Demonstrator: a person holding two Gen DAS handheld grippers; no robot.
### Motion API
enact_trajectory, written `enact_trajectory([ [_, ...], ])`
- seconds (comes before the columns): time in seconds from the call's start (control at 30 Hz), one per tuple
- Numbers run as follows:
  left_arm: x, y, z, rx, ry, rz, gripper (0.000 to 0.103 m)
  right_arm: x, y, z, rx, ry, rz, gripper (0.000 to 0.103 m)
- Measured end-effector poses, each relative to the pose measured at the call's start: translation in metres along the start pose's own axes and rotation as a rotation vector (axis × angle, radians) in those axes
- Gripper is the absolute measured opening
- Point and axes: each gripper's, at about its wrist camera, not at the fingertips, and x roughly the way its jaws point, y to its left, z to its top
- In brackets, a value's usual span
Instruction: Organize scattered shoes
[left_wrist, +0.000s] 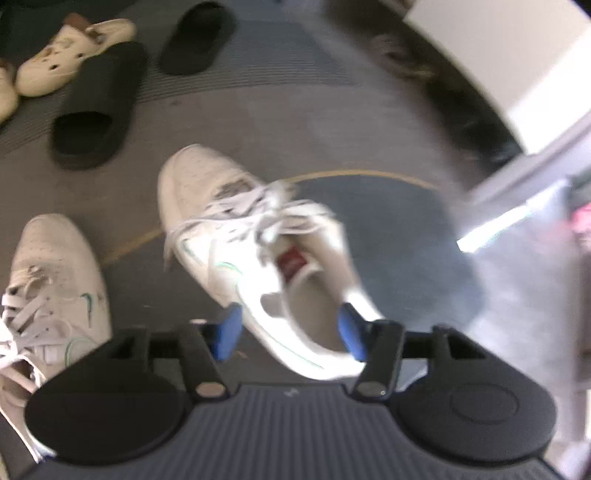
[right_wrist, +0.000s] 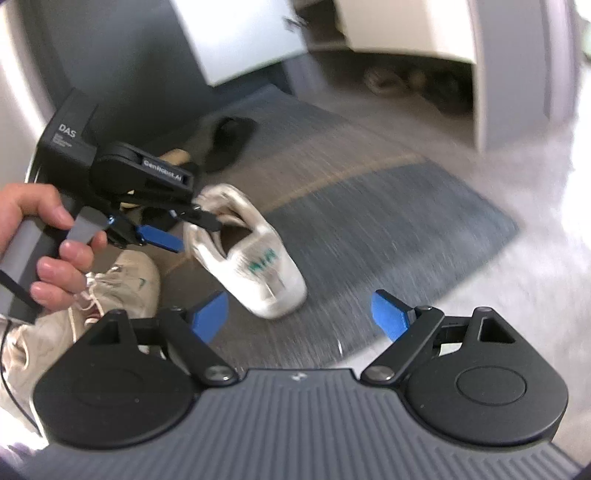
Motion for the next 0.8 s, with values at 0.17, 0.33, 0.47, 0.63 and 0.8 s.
enact_trajectory([
  [0.17, -0.052, 0.016, 0.001, 0.074, -0.103, 0.01, 0.083, 0.009, 0.015, 0.024, -0.11, -0.015, 0.052, 0.087],
  [0.33, -0.11, 0.044, -0.01, 0.189, -0.171, -0.011, 0.095, 0.032, 0.044, 0.055, -0.224, 0.008, 0.132, 0.087],
  [0.47, -0.152, 0.062, -0.037, 0.304, -0.217, 0.02, 0.102, 0.073, 0.077, 0.071, -0.404, 0.086, 0.2, 0.089],
  [0.63, -0.175, 0.084, -0.073, 0.342, -0.211, 0.002, 0.102, 0.119, 0.095, 0.084, -0.475, 0.19, 0.183, 0.089],
  [0.8, -0.174, 0.119, -0.104, 0.257, -0.19, -0.043, 0.102, 0.157, 0.102, 0.082, -0.5, 0.276, 0.165, 0.088],
])
